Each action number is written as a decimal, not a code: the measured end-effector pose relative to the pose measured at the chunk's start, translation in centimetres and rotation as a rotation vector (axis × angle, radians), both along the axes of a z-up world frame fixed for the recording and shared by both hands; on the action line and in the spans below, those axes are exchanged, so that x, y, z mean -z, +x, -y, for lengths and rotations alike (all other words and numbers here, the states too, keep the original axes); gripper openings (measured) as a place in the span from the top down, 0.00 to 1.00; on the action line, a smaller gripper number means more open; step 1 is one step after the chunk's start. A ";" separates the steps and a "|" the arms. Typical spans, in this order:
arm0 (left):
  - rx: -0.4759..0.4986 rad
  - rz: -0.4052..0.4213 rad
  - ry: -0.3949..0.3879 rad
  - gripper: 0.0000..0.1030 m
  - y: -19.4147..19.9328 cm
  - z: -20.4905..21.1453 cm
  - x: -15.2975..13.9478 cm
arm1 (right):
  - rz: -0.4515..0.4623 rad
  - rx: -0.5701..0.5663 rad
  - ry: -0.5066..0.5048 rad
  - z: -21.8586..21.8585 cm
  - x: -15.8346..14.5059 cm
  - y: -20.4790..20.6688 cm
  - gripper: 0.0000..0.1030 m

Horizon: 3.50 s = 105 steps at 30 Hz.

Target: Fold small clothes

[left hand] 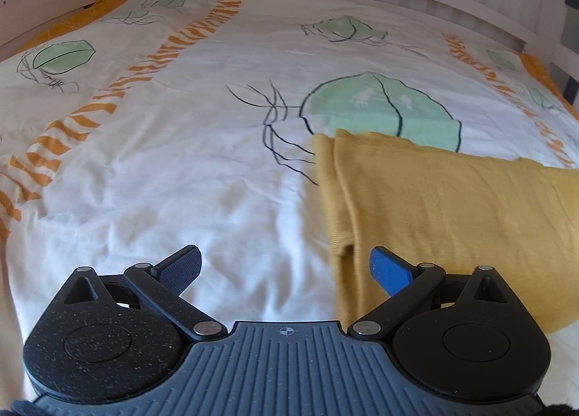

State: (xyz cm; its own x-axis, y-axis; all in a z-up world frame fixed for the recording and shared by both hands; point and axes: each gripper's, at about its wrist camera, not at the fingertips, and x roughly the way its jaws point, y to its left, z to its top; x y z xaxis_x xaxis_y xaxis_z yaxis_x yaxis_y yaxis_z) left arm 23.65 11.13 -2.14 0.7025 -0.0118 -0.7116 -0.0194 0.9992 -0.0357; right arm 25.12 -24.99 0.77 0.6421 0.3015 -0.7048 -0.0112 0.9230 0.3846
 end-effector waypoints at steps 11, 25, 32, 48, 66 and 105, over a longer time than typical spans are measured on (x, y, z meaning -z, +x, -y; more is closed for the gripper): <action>-0.023 0.023 -0.110 0.03 -0.8 -3.7 -0.1 | 0.048 -0.230 -0.070 -14.2 -3.0 2.3 0.78; -0.037 0.014 -0.137 0.03 -1.0 -4.6 0.2 | 0.004 -0.382 -0.098 -24.8 1.2 3.1 0.68; -0.040 0.011 -0.144 0.03 -1.0 -4.7 0.5 | 0.097 -0.353 0.046 -21.4 -1.4 2.1 0.68; -0.003 0.047 -0.190 0.03 -1.1 -3.2 -0.9 | 0.151 -0.273 -0.192 -15.2 1.6 -3.7 0.55; 0.138 -0.125 -0.197 0.39 6.7 3.2 1.6 | 0.196 -0.422 -0.230 -17.3 5.2 -7.0 0.46; 0.073 -0.053 -0.327 0.48 -0.1 -2.1 1.4 | 0.247 -0.313 -0.091 -11.7 2.3 2.0 0.24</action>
